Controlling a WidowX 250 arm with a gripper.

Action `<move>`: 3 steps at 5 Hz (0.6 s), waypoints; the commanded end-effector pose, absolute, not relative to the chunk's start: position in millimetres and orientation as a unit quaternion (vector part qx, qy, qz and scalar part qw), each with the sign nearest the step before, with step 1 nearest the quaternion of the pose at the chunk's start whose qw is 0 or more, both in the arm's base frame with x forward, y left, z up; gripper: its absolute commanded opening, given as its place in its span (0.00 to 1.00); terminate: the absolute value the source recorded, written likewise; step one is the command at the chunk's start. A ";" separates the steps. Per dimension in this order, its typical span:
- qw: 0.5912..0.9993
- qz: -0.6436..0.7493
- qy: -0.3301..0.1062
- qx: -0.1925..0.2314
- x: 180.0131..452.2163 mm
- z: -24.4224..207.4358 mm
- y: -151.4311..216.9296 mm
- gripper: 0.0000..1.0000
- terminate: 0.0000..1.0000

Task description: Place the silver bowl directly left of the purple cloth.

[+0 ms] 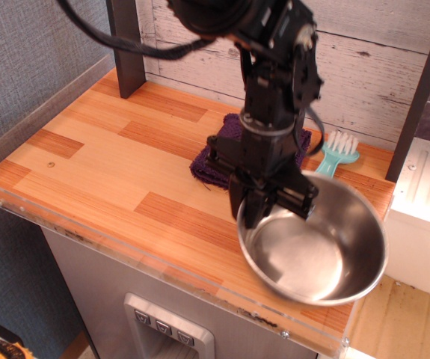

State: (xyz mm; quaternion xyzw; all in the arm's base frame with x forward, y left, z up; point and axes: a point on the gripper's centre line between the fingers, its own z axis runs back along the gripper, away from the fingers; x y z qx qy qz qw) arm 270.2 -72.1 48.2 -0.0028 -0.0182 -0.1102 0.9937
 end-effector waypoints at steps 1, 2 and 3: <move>0.994 0.031 -0.099 -0.024 311.6 99.3 12.8 0.00 0.00; 0.995 0.062 -0.077 -0.012 336.5 87.5 59.2 0.00 0.00; 0.995 0.094 -0.045 -0.005 363.5 68.8 106.2 0.00 0.00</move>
